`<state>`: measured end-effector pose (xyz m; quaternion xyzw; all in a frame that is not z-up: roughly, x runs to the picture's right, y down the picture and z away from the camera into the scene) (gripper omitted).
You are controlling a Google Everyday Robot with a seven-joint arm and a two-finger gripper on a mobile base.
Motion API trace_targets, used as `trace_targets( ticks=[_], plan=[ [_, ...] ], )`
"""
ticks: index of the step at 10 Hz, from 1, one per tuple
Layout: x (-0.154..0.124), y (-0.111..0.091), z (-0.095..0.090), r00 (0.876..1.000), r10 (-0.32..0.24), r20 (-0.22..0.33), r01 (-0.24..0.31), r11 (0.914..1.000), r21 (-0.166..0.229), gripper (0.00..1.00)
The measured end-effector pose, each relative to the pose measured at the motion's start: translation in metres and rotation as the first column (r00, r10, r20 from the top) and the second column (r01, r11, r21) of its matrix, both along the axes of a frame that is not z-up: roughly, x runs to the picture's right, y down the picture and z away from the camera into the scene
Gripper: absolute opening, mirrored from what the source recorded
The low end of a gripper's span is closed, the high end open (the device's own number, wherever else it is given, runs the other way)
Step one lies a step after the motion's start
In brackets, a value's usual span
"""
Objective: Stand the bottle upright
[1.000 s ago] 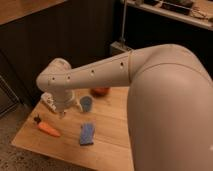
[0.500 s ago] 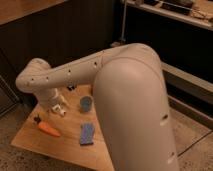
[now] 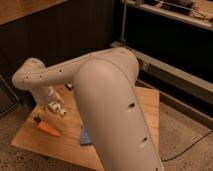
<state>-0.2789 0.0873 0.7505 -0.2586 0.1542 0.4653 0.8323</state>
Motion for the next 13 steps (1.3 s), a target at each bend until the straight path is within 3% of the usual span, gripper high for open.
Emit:
trace_targets(
  ticks=[4,6,10,13],
  plan=[
    [0.014,-0.011,0.034,1.0,-0.016,0.008,0.016,0.9998,-0.009,0.65],
    [0.016,-0.013,0.042,0.999,-0.031,0.024,0.031,0.9993,-0.018,0.65],
    [0.021,0.002,0.062,0.991,-0.098,0.088,0.103,0.9926,-0.064,0.65],
    [0.029,0.009,0.072,0.989,-0.116,0.091,0.124,0.9891,-0.08,0.65]
  ],
)
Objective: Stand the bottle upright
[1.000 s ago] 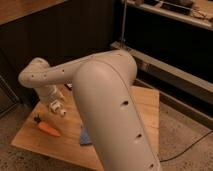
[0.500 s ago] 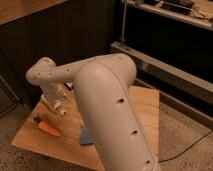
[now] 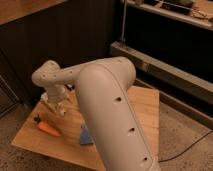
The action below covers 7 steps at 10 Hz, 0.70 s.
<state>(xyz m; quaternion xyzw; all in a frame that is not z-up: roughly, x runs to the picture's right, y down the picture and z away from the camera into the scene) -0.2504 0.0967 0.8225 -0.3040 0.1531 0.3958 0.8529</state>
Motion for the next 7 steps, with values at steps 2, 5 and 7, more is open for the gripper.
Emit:
trace_targets(
  ticks=[2,5,7],
  plan=[
    [-0.001,0.007,0.005,1.0,-0.016,0.006,0.016,0.9998,-0.011,0.65],
    [-0.007,0.018,0.012,0.999,-0.032,0.024,0.033,0.9992,-0.024,0.65],
    [-0.009,0.026,0.017,0.999,-0.041,0.027,0.042,0.9985,-0.035,0.65]
  ],
)
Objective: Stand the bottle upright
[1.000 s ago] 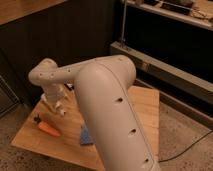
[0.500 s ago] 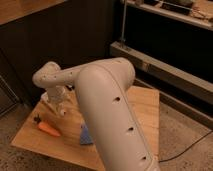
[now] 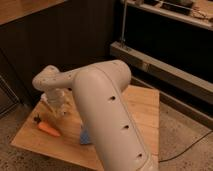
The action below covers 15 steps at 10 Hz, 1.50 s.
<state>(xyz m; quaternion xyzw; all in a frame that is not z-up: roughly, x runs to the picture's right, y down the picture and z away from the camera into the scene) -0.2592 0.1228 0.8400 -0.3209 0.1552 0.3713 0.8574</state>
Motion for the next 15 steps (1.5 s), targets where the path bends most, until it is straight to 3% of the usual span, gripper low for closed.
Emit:
trace_targets(
  ticks=[7,15],
  plan=[
    [-0.01,0.013,0.013,1.0,-0.028,0.001,0.028,0.9996,-0.005,0.65],
    [-0.011,0.004,0.025,0.999,-0.005,-0.041,0.006,1.0,0.004,0.58]
  ],
)
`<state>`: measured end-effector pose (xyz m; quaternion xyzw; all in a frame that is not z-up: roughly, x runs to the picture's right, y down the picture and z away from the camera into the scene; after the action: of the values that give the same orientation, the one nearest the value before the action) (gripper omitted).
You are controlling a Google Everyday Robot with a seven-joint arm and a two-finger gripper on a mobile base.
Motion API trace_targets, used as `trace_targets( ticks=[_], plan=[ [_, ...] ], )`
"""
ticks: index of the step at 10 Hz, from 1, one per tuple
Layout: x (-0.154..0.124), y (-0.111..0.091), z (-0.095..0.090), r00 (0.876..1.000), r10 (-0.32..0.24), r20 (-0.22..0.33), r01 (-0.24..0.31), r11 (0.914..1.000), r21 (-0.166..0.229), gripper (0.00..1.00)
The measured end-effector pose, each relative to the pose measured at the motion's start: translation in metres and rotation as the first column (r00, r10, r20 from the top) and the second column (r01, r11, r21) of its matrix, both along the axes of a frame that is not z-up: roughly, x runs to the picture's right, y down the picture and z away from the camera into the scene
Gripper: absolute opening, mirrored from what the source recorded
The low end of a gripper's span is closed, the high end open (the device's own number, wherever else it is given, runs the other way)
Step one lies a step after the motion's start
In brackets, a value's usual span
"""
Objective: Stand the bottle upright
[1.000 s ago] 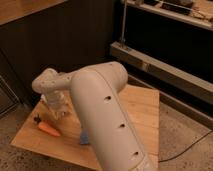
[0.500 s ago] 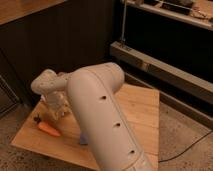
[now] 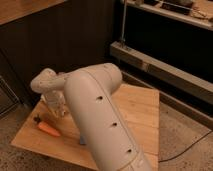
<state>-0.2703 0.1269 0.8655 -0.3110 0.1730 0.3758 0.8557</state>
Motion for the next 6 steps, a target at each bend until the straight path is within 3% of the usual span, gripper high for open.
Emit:
trace_targets(
  ticks=[4,6],
  plan=[
    [0.0028,0.0015,0.0041,1.0,0.007,-0.018,-0.007,1.0,-0.006,0.58],
    [0.0018,0.0022,0.0052,1.0,0.006,-0.019,-0.007,1.0,-0.007,0.52]
  ],
)
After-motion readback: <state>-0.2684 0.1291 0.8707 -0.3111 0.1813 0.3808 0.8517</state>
